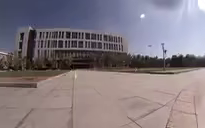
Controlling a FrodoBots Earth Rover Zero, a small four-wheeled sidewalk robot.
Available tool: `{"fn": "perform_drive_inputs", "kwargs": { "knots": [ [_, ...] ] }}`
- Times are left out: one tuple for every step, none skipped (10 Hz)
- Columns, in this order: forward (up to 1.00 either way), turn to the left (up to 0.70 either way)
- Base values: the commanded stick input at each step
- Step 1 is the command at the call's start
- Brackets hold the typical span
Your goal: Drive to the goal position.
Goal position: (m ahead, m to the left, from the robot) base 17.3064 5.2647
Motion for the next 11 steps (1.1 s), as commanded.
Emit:
{"fn": "perform_drive_inputs", "kwargs": {
  "knots": [
    [0.66, 0.33],
    [0.66, 0.33],
    [0.66, 0.33],
    [0.66, 0.33],
    [0.67, 0.33],
    [0.67, 0.33],
    [0.67, 0.34],
    [0.68, 0.25],
    [0.69, 0.00],
    [0.69, 0.00],
    [0.70, 0.00]
  ]
}}
